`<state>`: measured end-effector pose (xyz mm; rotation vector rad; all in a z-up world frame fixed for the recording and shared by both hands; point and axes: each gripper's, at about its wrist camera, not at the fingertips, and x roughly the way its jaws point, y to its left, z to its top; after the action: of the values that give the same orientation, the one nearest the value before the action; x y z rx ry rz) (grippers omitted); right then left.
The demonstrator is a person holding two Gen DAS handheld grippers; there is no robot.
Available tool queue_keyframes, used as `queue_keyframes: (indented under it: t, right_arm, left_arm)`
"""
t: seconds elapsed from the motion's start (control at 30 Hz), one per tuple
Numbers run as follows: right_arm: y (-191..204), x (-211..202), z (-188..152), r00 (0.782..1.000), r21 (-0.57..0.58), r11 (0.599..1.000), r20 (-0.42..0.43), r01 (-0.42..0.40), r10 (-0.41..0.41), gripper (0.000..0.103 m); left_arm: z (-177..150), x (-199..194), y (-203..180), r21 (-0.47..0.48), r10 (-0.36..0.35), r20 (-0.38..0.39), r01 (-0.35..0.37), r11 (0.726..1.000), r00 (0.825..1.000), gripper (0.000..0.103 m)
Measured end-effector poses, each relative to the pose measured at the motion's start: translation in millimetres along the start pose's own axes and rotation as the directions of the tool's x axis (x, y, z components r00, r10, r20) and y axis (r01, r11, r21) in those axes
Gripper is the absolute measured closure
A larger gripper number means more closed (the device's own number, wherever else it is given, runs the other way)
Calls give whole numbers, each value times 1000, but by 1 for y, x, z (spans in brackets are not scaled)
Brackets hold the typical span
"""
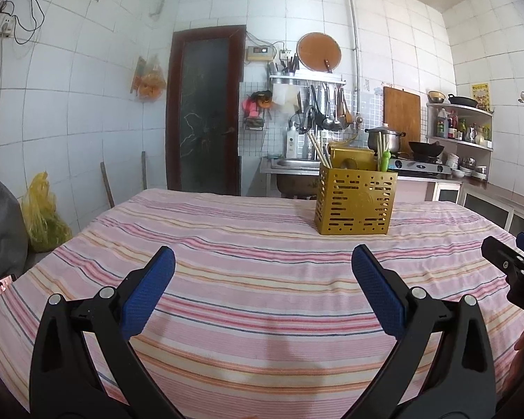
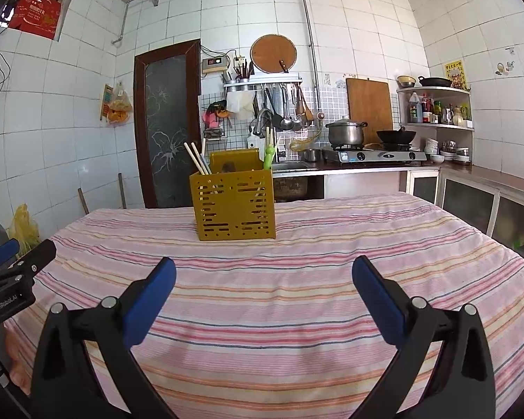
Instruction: Organize utensils
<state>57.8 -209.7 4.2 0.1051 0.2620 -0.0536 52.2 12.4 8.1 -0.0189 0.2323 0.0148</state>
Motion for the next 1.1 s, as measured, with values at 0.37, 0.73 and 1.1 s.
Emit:
queue_keyframes:
  t: [0.37, 0.73, 1.1]
  right_arm:
    - [2, -4, -1, 1000, -15, 1000, 17, 15, -14, 4]
    - [3, -9, -3, 999, -21, 1000, 29, 19, -18, 4]
    - [3, -9, -3, 999, -21, 1000, 27, 20, -19, 4]
  left_arm:
    - [0, -6, -3, 6, -3, 17, 3, 1000, 1000, 5]
    - [2, -8, -6, 19, -6, 29, 5, 1000, 1000, 5]
    - [2, -8, -5, 22, -2, 31, 2, 1000, 1000, 5]
